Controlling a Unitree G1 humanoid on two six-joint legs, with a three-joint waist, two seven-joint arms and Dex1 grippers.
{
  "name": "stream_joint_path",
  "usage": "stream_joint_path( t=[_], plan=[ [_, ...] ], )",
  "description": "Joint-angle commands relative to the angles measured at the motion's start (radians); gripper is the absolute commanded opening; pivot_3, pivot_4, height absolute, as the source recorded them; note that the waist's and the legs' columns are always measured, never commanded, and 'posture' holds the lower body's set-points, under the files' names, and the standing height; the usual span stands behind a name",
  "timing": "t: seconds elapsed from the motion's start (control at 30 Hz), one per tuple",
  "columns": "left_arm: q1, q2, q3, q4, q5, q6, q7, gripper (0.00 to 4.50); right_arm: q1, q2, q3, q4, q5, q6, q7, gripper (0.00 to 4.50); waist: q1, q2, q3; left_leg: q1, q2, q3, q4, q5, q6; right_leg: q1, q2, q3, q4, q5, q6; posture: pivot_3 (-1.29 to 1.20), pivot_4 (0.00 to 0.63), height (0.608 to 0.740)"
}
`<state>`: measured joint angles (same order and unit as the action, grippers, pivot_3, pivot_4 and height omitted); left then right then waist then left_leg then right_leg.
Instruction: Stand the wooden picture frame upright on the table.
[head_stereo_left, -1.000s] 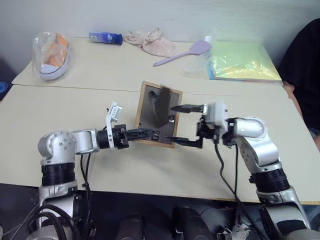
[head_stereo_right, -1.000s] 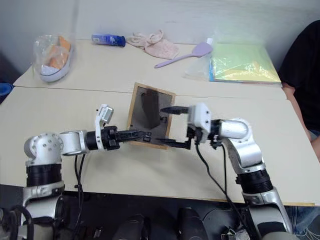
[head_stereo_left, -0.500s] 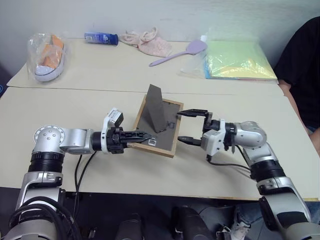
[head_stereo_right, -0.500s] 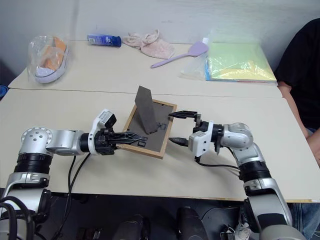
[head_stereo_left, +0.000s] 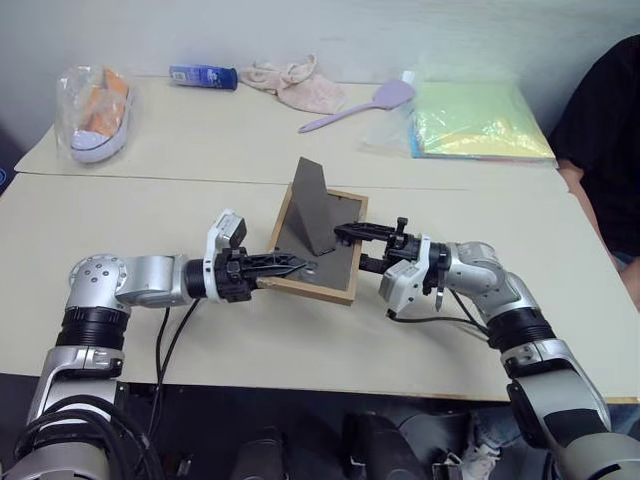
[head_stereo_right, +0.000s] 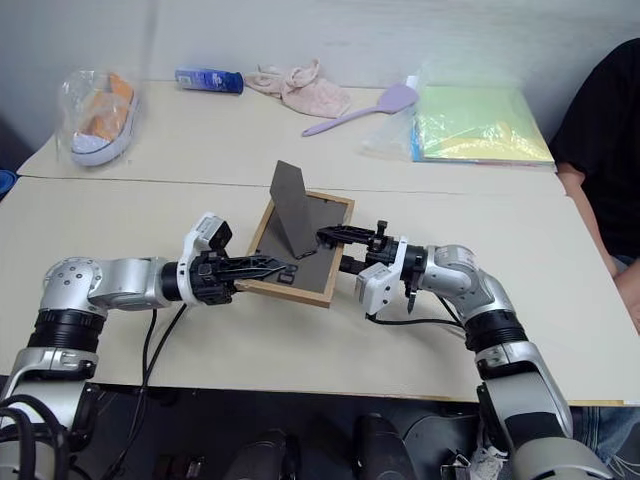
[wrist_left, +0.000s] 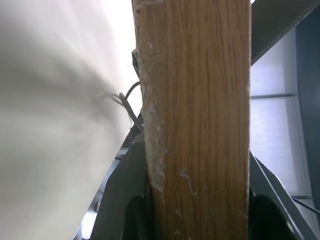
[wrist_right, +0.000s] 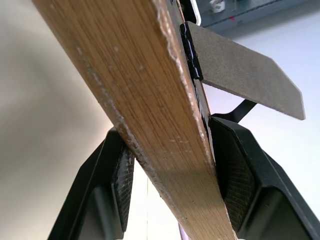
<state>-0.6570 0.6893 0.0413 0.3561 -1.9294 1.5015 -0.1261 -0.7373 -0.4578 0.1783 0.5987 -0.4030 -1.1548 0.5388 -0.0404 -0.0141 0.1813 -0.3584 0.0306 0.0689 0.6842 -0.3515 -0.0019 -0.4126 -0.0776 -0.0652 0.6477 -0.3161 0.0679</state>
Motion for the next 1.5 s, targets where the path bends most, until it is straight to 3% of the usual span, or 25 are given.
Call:
stream_joint_path(
  t=[0.03,0.1,0.17,0.23,0.37,0.43,0.5,0.53,0.67,1.03,1.27,1.37,1.5],
  plan=[
    [0.008,0.068,0.065,-0.150,-0.043,-0.013,-0.081,2.56,-0.007,-0.001,-0.021,-0.014,0.060,0.035,-0.063,1.63,-0.003,0.000,0.000,0.000,0.000,0.000,0.000,0.000,0.000,0.000,0.000,0.000,0.000,0.000,0.000,0.00,0.150,0.740],
    [0.053,0.128,0.111,-0.193,-0.043,-0.056,-0.061,3.24,0.001,-0.006,-0.014,-0.033,0.120,0.069,-0.048,1.26,-0.008,0.000,0.000,0.000,0.000,0.000,0.000,0.000,0.000,0.000,0.000,0.000,0.000,0.000,0.000,0.00,0.150,0.740],
    [0.097,0.192,0.159,-0.212,-0.043,-0.095,-0.044,3.83,0.011,-0.017,-0.010,-0.054,0.175,0.101,-0.029,1.25,-0.014,0.000,0.000,0.001,0.000,0.000,-0.001,0.000,0.000,0.000,0.000,0.000,0.000,0.000,0.000,0.00,0.150,0.740],
    [0.138,0.236,0.231,-0.246,-0.008,-0.154,-0.045,3.84,0.031,-0.030,0.004,-0.084,0.274,0.155,0.027,1.25,-0.013,0.000,0.000,0.001,0.000,-0.001,-0.001,0.000,0.000,0.000,0.000,0.000,0.000,0.000,-0.001,0.00,0.150,0.740],
    [0.312,0.337,0.327,-0.468,0.450,-0.373,-0.415,3.84,0.113,-0.056,0.000,-0.238,0.595,0.415,0.227,1.25,-0.012,0.002,0.001,0.000,-0.001,-0.002,-0.002,0.000,0.000,0.001,0.000,0.000,-0.002,0.000,-0.001,0.00,0.150,0.740],
    [0.410,0.362,0.294,-0.532,0.665,-0.555,-0.584,3.84,0.175,-0.065,-0.017,-0.387,0.861,0.746,0.334,1.25,-0.008,0.002,0.001,0.000,-0.001,-0.002,-0.002,0.000,0.000,0.001,0.000,0.000,-0.003,0.000,-0.001,0.00,0.150,0.740],
    [0.497,0.348,0.240,-0.584,0.867,-0.750,-0.698,4.18,0.216,-0.124,-0.032,-0.502,1.092,1.188,0.363,1.25,0.003,0.005,0.002,0.000,-0.001,-0.002,-0.002,0.000,0.000,0.002,0.000,0.000,-0.003,0.000,-0.001,0.00,0.150,0.740],
    [0.518,0.331,0.224,-0.600,0.929,-0.816,-0.735,4.38,0.225,-0.138,-0.047,-0.530,1.146,1.292,0.367,1.25,0.009,0.005,0.003,0.000,-0.001,-0.002,-0.002,0.000,0.000,0.001,-0.001,0.000,-0.003,0.000,-0.001,0.00,0.150,0.740],
    [0.565,0.254,0.146,-0.635,1.105,-1.003,-0.832,4.50,0.233,-0.149,-0.074,-0.536,1.208,1.556,0.343,1.25,0.017,0.005,0.003,0.000,-0.001,-0.003,-0.002,-0.001,0.002,0.001,-0.002,0.000,-0.007,-0.001,-0.002,0.00,0.150,0.740],
    [0.536,0.177,0.132,-0.603,1.201,-1.019,-0.880,4.50,0.280,-0.145,-0.094,-0.620,1.251,1.960,0.353,1.25,0.014,0.005,0.002,-0.002,0.000,-0.002,-0.003,-0.003,0.003,-0.001,-0.002,0.000,-0.006,-0.001,-0.002,0.00,0.150,0.740],
    [0.522,0.151,0.128,-0.591,1.252,-1.037,-0.875,4.50,0.342,-0.125,-0.048,-0.605,1.032,1.781,0.351,1.25,0.012,0.004,0.001,-0.001,-0.001,-0.002,-0.003,-0.003,0.004,0.001,-0.002,0.000,-0.005,-0.001,-0.001,0.00,0.150,0.740],
    [0.520,0.147,0.131,-0.574,1.280,-1.053,-0.881,4.50,0.361,-0.103,-0.077,-0.586,1.021,1.711,0.366,1.25,0.012,0.003,0.001,0.003,0.000,-0.001,-0.004,-0.003,0.004,0.003,-0.002,0.000,-0.007,-0.001,-0.001,0.00,0.150,0.740],
    [0.519,0.150,0.140,-0.553,1.299,-1.066,-0.894,4.50,0.364,-0.089,-0.103,-0.584,0.994,1.627,0.397,2.47,0.013,0.003,0.001,0.003,0.000,-0.001,-0.004,-0.003,0.004,0.003,-0.002,0.001,-0.006,-0.001,-0.001,0.00,0.150,0.740]
  ],
)
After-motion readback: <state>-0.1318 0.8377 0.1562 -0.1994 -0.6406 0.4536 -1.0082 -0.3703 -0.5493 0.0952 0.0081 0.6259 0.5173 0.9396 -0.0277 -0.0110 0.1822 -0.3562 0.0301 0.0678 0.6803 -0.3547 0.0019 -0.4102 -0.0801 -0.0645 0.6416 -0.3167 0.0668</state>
